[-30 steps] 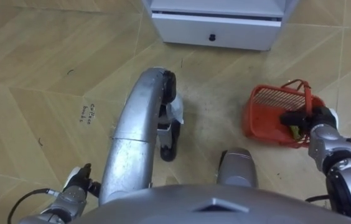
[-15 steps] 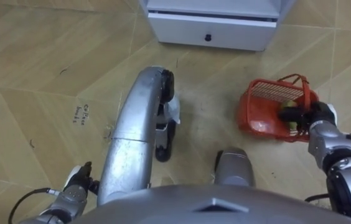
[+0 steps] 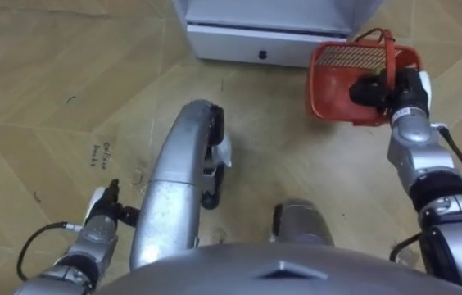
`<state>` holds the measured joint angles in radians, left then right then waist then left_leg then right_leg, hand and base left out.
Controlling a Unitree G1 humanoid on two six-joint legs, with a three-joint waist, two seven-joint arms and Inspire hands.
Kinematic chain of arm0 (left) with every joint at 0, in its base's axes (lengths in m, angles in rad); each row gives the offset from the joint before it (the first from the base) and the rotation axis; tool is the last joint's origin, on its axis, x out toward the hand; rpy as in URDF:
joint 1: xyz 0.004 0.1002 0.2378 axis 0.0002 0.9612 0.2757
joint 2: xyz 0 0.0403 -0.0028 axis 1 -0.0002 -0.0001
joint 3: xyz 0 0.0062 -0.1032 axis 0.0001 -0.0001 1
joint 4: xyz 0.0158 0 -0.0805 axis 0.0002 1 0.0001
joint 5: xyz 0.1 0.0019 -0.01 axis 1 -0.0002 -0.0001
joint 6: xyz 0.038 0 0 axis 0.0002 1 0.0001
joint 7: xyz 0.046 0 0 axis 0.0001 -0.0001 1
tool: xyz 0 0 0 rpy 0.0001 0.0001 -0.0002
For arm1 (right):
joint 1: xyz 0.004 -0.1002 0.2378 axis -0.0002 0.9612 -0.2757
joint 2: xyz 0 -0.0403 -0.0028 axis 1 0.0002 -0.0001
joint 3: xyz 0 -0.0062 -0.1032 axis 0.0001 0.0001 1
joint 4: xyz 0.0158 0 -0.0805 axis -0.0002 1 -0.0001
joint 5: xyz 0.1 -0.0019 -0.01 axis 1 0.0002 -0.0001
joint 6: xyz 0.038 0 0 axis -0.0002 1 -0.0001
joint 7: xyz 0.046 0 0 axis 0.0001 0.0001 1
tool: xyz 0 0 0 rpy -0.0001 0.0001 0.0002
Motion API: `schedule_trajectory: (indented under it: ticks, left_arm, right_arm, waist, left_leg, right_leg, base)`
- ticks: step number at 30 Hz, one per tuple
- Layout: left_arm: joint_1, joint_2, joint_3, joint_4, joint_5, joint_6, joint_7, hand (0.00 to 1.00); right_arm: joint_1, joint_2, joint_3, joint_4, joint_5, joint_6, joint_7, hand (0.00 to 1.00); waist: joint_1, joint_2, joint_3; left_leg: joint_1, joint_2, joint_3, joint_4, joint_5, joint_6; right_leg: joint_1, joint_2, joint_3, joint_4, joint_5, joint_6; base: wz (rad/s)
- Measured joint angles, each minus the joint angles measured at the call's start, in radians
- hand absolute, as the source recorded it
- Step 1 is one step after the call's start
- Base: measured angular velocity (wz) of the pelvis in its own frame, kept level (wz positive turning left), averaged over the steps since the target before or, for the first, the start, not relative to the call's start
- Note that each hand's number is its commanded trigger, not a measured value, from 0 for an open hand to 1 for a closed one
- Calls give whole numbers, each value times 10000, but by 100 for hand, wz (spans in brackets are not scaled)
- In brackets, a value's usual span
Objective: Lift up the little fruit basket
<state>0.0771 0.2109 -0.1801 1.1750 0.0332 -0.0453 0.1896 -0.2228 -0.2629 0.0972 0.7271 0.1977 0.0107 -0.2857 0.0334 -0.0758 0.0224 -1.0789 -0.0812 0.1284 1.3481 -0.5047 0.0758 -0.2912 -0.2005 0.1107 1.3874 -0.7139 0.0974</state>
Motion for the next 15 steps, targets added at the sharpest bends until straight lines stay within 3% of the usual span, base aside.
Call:
schedule_trajectory:
  ticks: [1,2,3,4,5,6,7,8,9,11,12,13,14,15]
  left_arm:
    - [123,-15,125,-8,-3,12,27,0]
    - [301,-32,358,-12,0,18,51,0]
    - [373,-29,437,-14,8,22,82,0]
    - [548,-27,599,-132,-3,26,232,0]
    - [654,-6,742,-174,9,18,384,0]
    - [692,35,777,-188,5,16,529,0]
    - [669,65,782,-201,9,8,607,0]
    - [563,83,797,-130,11,-26,767,0]
    - [522,67,782,-121,5,-55,854,0]
    - [398,24,785,-181,-9,-144,943,0]
    - [360,26,788,-221,-8,-165,951,0]
    - [324,31,820,-319,-2,-235,1015,0]
    - [307,-24,885,-364,-5,-293,1097,0]
    - [308,-68,918,-361,-1,-289,1128,0]
  right_arm:
    - [43,25,-17,-253,-2,0,-64,100]
    - [215,27,-30,-732,-73,-10,-230,100]
    - [304,31,-22,-899,-117,-12,-306,100]
    - [501,82,-18,-1217,-140,-6,-452,100]
    - [809,199,-21,-1528,-212,5,-528,100]
    - [1195,298,-5,-1878,-449,7,-528,100]
    - [1316,340,-2,-2034,-617,7,-525,100]
    - [1442,382,-3,-2216,-963,5,-514,100]
    - [1479,374,-4,-2274,-1095,5,-511,100]
    - [1488,365,-5,-2610,-1535,-2,-513,100]
    - [1517,356,0,-2796,-1566,-2,-513,100]
    - [1604,342,38,-3260,-1692,-6,-518,100]
    - [1696,253,213,-3593,-1749,-12,-569,100]
    - [1687,237,327,-3664,-1736,-15,-633,100]
  waist:
    - [-14,-6,-5]
    - [-61,-30,-10]
    - [-38,-46,-13]
    - [39,-53,-16]
    - [44,-45,-20]
    - [53,-9,-34]
    - [91,18,-28]
    - [314,46,-23]
    - [391,108,-22]
    - [389,349,-19]
    - [322,364,-17]
    - [256,361,-18]
    - [224,409,-27]
    - [219,478,-37]
  left_leg:
    - [306,-6,71,-425,71,37]
    - [949,-14,264,-1232,230,181]
    - [1295,-16,361,-1637,271,218]
    - [1965,14,459,-2430,373,266]
    - [2704,26,485,-3288,487,273]
    - [3402,25,320,-4064,647,297]
    - [3678,80,225,-4406,706,273]
    - [4230,248,155,-4980,851,222]
    - [4517,296,-16,-5236,888,165]
    - [5550,358,-966,-6230,1137,-146]
    - [5725,359,-1163,-6397,1244,-222]
    - [6014,394,-1373,-6569,1355,-301]
    - [6168,571,-1306,-6473,1347,-328]
    - [6186,668,-1224,-6327,1375,-388]
  right_leg:
    - [221,-33,33,-647,190,26]
    - [643,-167,11,-1743,815,0]
    - [788,-215,35,-2124,1298,12]
    - [814,-250,26,-2526,2603,-13]
    - [747,-224,-7,-2678,4306,12]
    - [507,-123,-40,-2537,5654,-27]
    - [222,-58,-17,-2320,5503,-39]
    - [-491,95,-105,-1982,4661,6]
    - [-794,175,-248,-2049,4249,8]
    - [-1601,367,-1003,-3530,3088,-45]
    - [-1740,378,-1140,-4171,3001,-86]
    - [-1988,459,-1253,-5777,2994,-122]
    - [-1898,578,-1536,-6820,3145,-448]
    - [-1658,620,-1700,-7039,3287,-573]
  base:
    - [-36]
    - [-23]
    - [-34]
    - [-38]
    - [-40]
    - [-34]
    - [-55]
    - [-62]
    - [-74]
    - [-43]
    - [-11]
    - [0]
    - [-9]
    - [-14]
